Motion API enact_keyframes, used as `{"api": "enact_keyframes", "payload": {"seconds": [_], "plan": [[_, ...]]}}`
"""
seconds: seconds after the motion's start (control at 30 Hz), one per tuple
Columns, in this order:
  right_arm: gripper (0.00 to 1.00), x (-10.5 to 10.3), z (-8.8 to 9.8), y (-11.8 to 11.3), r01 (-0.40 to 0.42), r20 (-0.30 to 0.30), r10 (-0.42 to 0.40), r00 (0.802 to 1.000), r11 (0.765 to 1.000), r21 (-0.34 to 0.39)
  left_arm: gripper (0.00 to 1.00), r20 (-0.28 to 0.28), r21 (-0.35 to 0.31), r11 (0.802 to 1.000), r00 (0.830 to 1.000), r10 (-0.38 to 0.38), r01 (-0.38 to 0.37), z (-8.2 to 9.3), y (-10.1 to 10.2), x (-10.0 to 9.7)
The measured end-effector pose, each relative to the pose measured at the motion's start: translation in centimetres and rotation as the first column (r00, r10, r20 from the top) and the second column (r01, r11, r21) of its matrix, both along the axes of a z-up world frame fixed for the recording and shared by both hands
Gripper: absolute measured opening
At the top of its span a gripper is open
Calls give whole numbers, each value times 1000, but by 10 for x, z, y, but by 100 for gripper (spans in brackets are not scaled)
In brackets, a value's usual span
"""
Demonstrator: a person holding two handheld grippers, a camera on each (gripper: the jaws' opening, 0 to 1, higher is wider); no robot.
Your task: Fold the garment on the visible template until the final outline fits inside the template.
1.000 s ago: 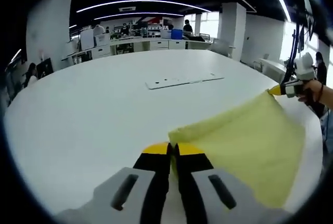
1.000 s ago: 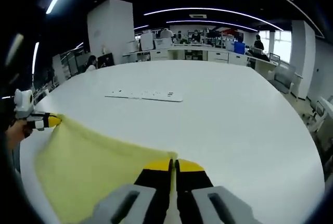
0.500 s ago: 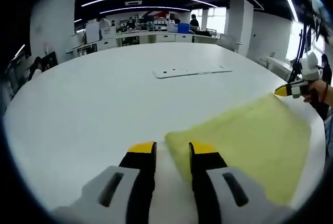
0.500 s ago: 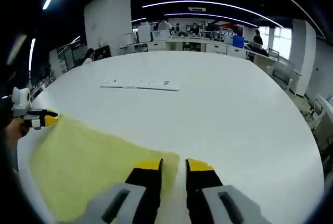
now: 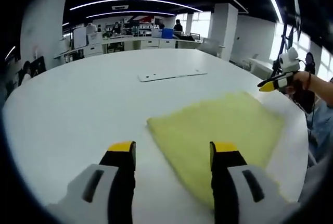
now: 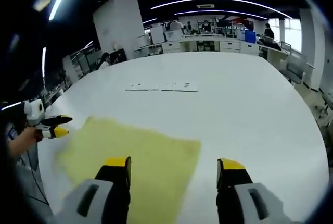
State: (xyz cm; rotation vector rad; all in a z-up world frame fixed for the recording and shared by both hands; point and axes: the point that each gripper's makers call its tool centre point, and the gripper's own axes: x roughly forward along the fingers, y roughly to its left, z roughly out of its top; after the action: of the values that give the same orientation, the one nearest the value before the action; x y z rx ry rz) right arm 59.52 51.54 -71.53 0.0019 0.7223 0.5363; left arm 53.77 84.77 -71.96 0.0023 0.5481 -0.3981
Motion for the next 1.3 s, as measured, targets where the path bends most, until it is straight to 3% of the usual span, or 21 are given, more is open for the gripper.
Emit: {"api": "enact_keyframes", "payload": {"seconds": [0.2, 0.47, 0.77, 0.9, 1.3], "plan": [[70, -34, 2, 4, -75, -21, 75, 997, 997, 8, 63, 2, -44, 998, 999, -35, 35, 2, -6, -23], [69, -75, -5, 0, -115, -63, 115, 991, 993, 0, 62, -12, -94, 995, 999, -44, 43, 2, -10, -53], [58, -110, -16, -2, -148, -92, 147, 985, 989, -3, 43, -53, -53, 996, 996, -72, 69, -13, -14, -87], [51, -118, -17, -4, -136, -79, 136, 988, 991, 3, 37, -60, -65, 996, 996, -70, 66, -14, -16, -99], [25, -129, -36, -19, -56, -78, 55, 995, 998, -4, 13, -108, -94, 995, 993, -42, 32, -33, -21, -107]]}}
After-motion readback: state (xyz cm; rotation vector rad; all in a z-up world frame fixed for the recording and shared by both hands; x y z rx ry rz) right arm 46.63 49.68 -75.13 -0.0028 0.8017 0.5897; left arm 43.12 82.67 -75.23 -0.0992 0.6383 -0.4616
